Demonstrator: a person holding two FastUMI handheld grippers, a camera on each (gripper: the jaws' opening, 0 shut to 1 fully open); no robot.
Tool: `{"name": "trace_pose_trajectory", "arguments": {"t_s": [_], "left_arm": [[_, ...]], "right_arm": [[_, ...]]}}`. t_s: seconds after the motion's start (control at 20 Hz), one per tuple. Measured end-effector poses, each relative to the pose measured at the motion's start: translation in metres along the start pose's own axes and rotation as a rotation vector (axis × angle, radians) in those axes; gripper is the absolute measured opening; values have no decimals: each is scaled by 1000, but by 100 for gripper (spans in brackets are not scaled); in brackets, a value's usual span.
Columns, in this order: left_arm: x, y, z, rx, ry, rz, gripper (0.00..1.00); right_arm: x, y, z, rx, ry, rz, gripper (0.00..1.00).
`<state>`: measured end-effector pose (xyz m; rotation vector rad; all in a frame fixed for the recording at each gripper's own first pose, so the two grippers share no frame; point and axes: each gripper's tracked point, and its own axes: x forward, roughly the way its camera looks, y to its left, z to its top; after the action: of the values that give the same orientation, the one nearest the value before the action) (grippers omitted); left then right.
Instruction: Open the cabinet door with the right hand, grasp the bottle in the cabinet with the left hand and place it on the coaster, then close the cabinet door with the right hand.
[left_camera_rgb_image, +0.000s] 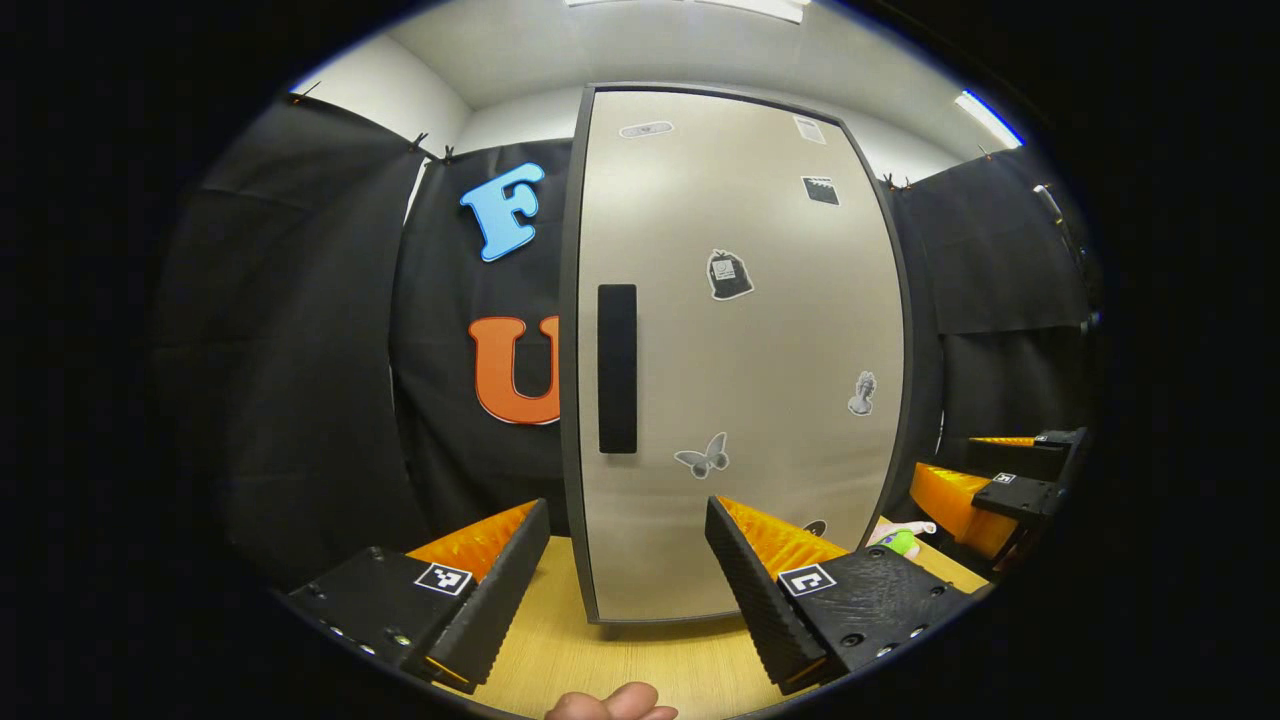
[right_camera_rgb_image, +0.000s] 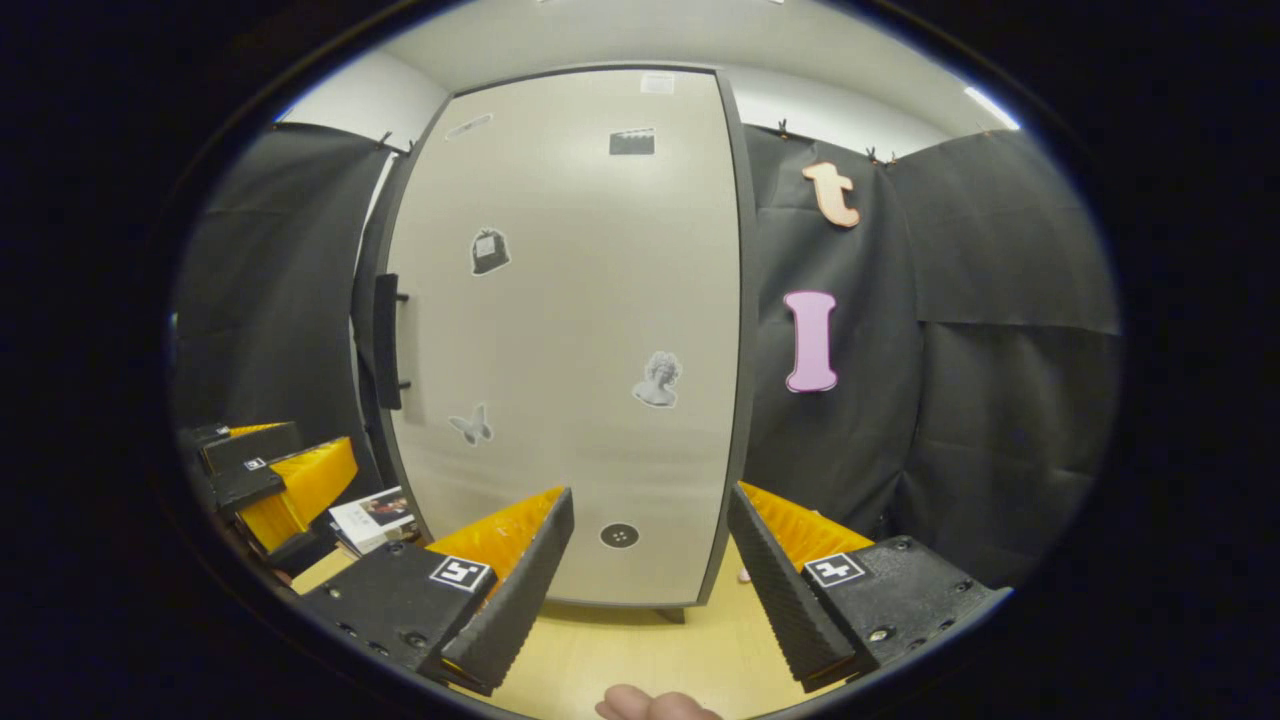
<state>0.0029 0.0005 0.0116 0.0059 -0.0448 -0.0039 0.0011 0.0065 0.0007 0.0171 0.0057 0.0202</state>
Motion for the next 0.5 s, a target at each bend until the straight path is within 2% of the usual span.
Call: {"name": "trace_pose_trajectory", "arguments": {"t_s": [0.35, 0.4, 0.5], "left_arm": [[-5, 5, 1, -1, -13, 3, 95], [-7, 6, 1, 2, -14, 3, 95], [-14, 8, -2, 6, -18, 0, 95]], "right_arm": [[1, 6, 2, -7, 4, 17, 95], [2, 9, 3, -9, 4, 24, 99], [5, 19, 7, -15, 3, 52, 99]]}}
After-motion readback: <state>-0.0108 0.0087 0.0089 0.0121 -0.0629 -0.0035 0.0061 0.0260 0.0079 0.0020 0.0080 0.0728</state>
